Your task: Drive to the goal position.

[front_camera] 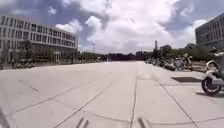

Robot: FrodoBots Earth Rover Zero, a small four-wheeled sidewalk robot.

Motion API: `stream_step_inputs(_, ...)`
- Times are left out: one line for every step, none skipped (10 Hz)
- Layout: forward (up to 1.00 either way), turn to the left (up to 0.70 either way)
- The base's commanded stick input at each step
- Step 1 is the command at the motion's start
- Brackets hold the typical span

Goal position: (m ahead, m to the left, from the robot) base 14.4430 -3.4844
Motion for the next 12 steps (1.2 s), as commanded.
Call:
stream_step_inputs(0.50, 0.00)
stream_step_inputs(0.50, 0.00)
stream_step_inputs(0.50, 0.00)
stream_step_inputs(0.50, -0.44)
stream_step_inputs(0.50, -0.50)
stream_step_inputs(0.50, -0.50)
stream_step_inputs(0.50, -0.50)
stream_step_inputs(0.50, -0.50)
stream_step_inputs(0.50, -0.09)
stream_step_inputs(0.50, 0.00)
stream_step_inputs(0.50, 0.00)
stream_step_inputs(0.50, 0.00)
